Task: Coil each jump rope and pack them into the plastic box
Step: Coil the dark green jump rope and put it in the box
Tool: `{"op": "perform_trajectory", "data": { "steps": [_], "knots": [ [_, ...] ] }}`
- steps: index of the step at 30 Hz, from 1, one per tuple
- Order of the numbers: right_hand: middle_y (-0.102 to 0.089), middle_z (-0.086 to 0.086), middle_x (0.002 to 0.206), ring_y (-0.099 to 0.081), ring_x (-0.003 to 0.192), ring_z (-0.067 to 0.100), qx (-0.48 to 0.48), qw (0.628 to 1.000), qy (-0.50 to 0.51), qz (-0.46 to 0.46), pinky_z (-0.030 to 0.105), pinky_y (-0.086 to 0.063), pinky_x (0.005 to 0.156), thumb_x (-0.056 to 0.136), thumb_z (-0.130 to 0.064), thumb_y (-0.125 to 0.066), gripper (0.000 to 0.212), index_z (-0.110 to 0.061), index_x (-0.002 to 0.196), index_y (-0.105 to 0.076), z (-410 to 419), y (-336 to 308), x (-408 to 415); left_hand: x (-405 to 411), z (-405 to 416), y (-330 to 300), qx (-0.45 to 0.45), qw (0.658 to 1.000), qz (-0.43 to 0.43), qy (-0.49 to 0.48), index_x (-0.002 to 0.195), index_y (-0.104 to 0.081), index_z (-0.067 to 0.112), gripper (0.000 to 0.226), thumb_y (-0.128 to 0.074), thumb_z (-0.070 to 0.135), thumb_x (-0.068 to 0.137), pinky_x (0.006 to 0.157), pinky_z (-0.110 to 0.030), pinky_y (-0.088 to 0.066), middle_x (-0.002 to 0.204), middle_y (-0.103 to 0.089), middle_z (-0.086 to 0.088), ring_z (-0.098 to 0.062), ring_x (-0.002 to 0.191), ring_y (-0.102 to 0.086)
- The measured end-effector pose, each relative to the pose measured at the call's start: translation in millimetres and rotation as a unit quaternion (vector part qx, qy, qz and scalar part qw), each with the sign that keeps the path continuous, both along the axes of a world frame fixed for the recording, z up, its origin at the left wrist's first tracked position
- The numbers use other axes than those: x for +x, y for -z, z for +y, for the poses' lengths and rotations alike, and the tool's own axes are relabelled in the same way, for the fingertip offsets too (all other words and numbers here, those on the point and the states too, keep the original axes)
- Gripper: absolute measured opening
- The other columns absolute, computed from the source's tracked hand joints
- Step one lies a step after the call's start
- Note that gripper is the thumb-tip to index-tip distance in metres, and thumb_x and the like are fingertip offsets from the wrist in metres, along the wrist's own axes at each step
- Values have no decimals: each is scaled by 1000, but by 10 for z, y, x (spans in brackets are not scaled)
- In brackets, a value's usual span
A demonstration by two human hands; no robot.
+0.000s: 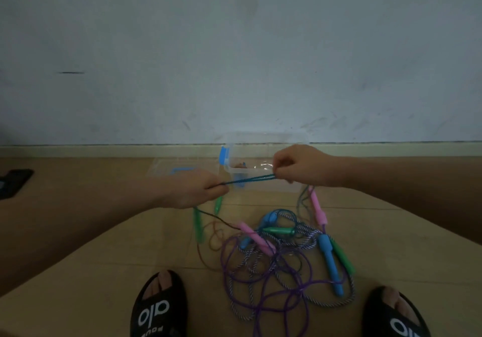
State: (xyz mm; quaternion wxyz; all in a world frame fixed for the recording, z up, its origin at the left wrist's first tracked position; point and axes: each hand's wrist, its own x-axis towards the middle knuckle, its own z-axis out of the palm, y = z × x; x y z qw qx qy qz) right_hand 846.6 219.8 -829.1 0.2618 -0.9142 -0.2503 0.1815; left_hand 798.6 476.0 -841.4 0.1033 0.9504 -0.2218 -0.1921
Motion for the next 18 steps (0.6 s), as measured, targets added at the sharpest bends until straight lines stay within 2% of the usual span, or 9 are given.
{"op": "perform_trajectory", "data": {
  "steps": [3,5,6,9,10,12,13,15,18],
  "knots": [
    [-56,-10,72,-55,76,14,-154,986,-32,-49,26,-42,66,91,-23,-51,13,-20,84,-62,-290,127,100,26,128,26,20,999,-21,-18,71,-44,25,37,-37,38,105,57,-23,-31,66,-47,8,-3,57,-43],
    [-56,-10,78,-58,83,18,-214,976,-43,-22,26,-43,66,94,-27,-49,13,-21,91,-61,-372,149,88,39,108,26,4,998,-51,-25,69,-42,28,36,-38,37,104,57,-21,-30,67,-48,9,-1,59,-44],
    [-60,-7,85,-60,87,18,-211,977,-41,4,25,-44,67,95,-29,-50,15,-20,99,-62,-349,144,65,48,72,19,-14,998,-60,-30,69,-42,29,36,-38,36,104,56,-19,-30,66,-48,9,-1,59,-44],
    [-66,-2,99,-64,94,14,-36,991,17,131,24,-47,80,93,-25,-58,25,-22,118,-59,-31,97,-6,70,-89,-5,-59,997,-54,-21,72,-45,27,34,-38,37,104,58,-23,-34,67,-51,6,-5,61,-47],
    [-67,-1,98,-65,96,15,26,983,31,177,25,-48,83,92,-21,-59,28,-20,119,-60,129,73,-22,69,-144,-5,-70,996,-49,-10,74,-47,27,32,-39,37,104,59,-27,-34,69,-53,4,-9,62,-49],
    [-67,2,95,-67,100,23,80,968,22,238,31,-51,88,91,-11,-58,26,-10,117,-64,399,44,-29,64,-221,-6,-82,995,-52,9,84,-53,29,24,-40,37,104,58,-25,-34,73,-57,2,-13,67,-52],
    [-67,4,88,-67,92,26,118,961,24,249,33,-53,86,91,-10,-56,21,-4,109,-65,462,48,-43,66,-235,-8,-86,995,-56,13,88,-55,32,22,-41,36,104,57,-21,-33,75,-58,0,-15,68,-53],
    [-58,5,68,-59,65,21,208,941,73,259,34,-54,70,91,-10,-56,11,-3,92,-63,438,18,-76,67,-223,-25,-81,995,-64,10,80,-49,36,26,-40,35,104,56,-20,-33,75,-58,-2,-17,69,-53],
    [-49,1,59,-43,53,15,193,954,75,219,27,-43,55,90,-11,-62,9,-3,86,-63,249,59,-39,85,-109,-29,-33,997,-73,12,79,-47,28,27,-39,37,104,60,-29,-34,77,-57,-1,-13,68,-51]
  ]
}}
